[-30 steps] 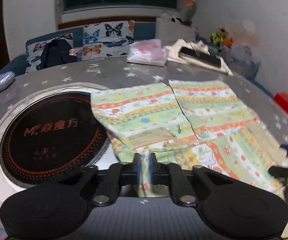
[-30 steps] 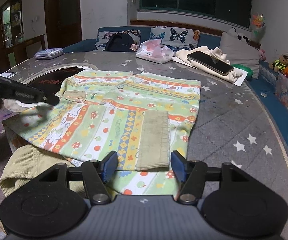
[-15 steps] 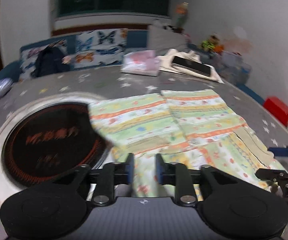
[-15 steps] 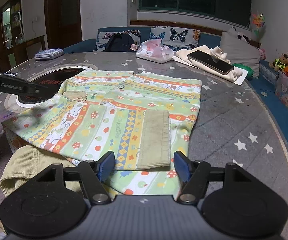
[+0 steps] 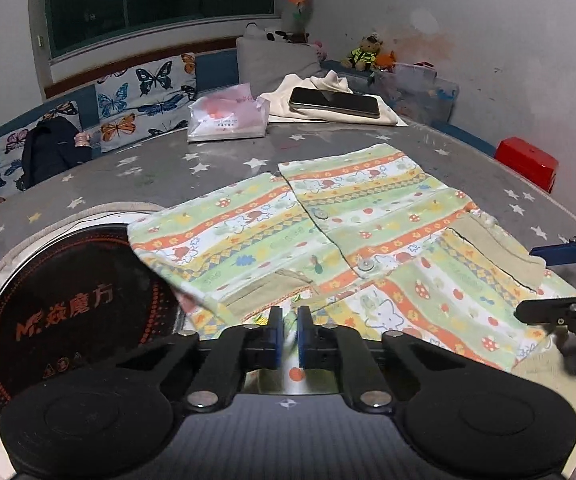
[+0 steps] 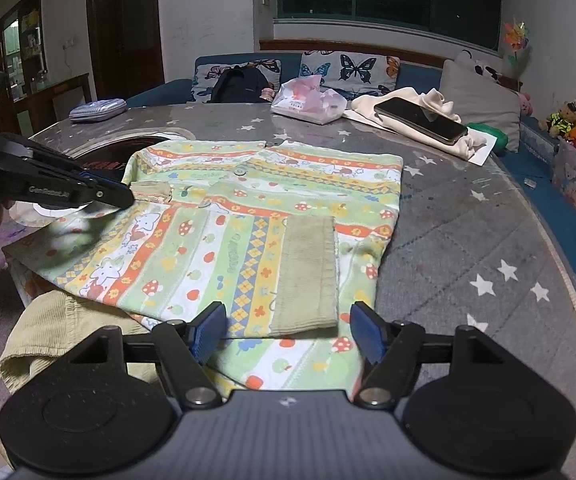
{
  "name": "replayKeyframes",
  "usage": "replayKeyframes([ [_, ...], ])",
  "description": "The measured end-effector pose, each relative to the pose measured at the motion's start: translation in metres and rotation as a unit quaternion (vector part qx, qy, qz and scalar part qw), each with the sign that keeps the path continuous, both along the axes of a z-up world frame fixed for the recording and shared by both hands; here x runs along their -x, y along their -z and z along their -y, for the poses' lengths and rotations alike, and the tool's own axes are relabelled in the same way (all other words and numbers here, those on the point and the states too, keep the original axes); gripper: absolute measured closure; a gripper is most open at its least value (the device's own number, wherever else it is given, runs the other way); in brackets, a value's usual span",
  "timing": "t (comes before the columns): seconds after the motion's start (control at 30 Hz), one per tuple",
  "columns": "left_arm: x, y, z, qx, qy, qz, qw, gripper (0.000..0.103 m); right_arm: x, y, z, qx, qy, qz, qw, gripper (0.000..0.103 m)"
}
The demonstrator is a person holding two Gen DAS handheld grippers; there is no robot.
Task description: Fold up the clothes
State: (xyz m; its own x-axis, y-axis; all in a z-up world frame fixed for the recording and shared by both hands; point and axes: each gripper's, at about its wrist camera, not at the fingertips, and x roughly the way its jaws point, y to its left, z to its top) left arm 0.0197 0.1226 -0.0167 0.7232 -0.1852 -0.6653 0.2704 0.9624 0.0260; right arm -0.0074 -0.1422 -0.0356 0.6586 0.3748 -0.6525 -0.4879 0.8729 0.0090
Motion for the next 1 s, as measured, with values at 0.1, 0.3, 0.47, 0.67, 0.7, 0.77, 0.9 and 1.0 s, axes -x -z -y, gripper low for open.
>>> replayKeyframes([
  [0.1, 0.006, -0.003, -0.01, -0.003, -0.018, 0.004, 0.9998, 0.097, 0.0, 0.001, 0.0, 0.001, 0.0, -0.001, 1.0, 0.031],
  [0.3, 0.016, -0.005, -0.031, -0.014, -0.049, 0.003, 0.9987, 0.093, 0.0, 0.0, 0.0, 0.002, 0.0, 0.0, 1.0, 0.031],
  [0.47, 0.022, -0.024, -0.027, -0.01, -0.063, 0.037, 0.9973, 0.083, -0.003, -0.011, 0.0, -0.008, 0.0, 0.013, 1.0, 0.038],
  [0.67, 0.029, -0.019, 0.0, -0.001, -0.011, 0.027, 0.9996, 0.081, -0.026, -0.013, -0.01, -0.034, -0.009, -0.008, 0.999, 0.055],
  [0.7, 0.028, -0.014, 0.002, -0.003, -0.008, 0.019, 0.9998, 0.079, -0.031, -0.01, -0.011, -0.039, -0.01, -0.019, 0.999, 0.059],
  [0.77, 0.026, -0.004, 0.004, -0.007, -0.003, 0.003, 1.0, 0.077, -0.03, -0.01, -0.011, -0.048, -0.012, -0.029, 0.998, 0.079],
  [0.9, 0.027, 0.004, -0.003, -0.006, 0.003, -0.01, 0.9999, 0.075, -0.021, -0.015, -0.006, -0.064, -0.016, -0.038, 0.997, 0.095],
  [1.0, 0.028, 0.005, -0.012, -0.01, 0.008, -0.013, 0.9998, 0.076, -0.014, -0.019, -0.003, -0.076, -0.019, -0.045, 0.996, 0.095],
])
